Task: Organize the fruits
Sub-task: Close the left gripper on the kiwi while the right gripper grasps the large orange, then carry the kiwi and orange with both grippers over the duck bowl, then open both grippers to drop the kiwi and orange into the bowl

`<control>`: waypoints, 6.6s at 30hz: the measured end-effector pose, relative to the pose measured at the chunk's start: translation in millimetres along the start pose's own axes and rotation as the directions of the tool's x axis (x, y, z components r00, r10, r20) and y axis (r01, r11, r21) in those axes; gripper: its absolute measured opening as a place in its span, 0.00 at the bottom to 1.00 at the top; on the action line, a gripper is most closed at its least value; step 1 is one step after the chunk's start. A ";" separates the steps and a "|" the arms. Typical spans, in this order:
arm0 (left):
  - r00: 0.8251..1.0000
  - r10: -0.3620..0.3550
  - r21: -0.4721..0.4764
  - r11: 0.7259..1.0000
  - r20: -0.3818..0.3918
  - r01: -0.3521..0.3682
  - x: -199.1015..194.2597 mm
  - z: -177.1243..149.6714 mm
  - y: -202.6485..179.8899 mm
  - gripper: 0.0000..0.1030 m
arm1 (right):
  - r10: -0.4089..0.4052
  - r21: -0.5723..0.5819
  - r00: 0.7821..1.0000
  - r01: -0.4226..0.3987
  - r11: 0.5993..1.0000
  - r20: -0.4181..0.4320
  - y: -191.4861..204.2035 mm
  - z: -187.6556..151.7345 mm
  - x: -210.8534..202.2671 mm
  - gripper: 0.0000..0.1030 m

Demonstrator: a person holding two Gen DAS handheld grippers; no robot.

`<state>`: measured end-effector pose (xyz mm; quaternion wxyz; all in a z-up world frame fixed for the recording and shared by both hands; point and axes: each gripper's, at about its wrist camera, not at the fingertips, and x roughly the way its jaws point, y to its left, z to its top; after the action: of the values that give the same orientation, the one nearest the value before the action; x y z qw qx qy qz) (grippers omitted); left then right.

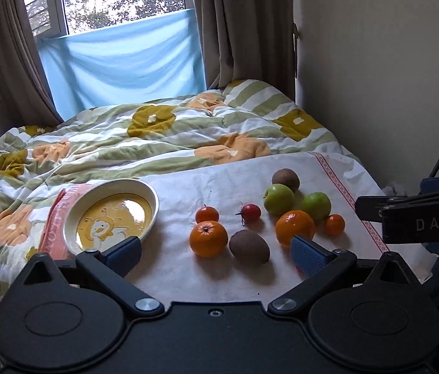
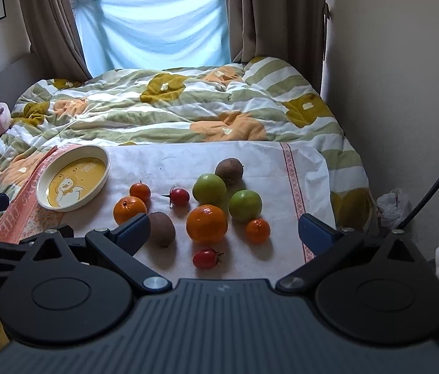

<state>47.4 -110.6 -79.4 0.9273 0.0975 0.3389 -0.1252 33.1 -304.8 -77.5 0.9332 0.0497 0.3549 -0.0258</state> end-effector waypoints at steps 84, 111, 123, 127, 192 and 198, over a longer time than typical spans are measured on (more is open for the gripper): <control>0.985 -0.069 -0.136 0.990 -0.155 0.048 167.1 -18.5 -26.7 0.59 | 0.120 0.263 0.978 -0.071 0.962 -0.173 -1.0 -19.2 175.8 0.74; 0.990 0.142 -0.273 0.953 0.019 -0.132 39.9 28.8 70.1 0.59 | 0.287 0.143 0.957 -0.278 0.950 -0.047 72.6 64.4 89.1 0.73; 0.981 0.194 -0.238 0.952 -0.021 -0.194 64.1 42.6 186.2 0.59 | 0.306 0.123 0.947 -0.294 0.948 -0.094 178.0 106.6 130.5 0.73; 0.988 0.149 -0.208 0.966 -0.047 -0.156 94.8 43.9 216.3 0.59 | 0.284 0.152 0.951 -0.264 0.953 -0.125 208.6 111.8 165.1 0.73; 0.983 0.053 -0.029 0.998 -0.177 -0.060 197.0 14.4 259.9 0.92 | 0.230 0.025 0.931 -0.233 0.972 -0.283 274.6 103.7 308.4 1.00; 0.984 0.054 -0.028 0.998 -0.170 -0.060 188.5 14.6 257.9 0.92 | 0.222 0.008 0.939 -0.227 0.974 -0.262 275.1 103.2 295.6 1.00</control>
<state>272.5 99.1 -166.7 0.8999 0.1020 0.4156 -0.0841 344.8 -46.7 -176.9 0.8756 0.0825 0.4671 0.0915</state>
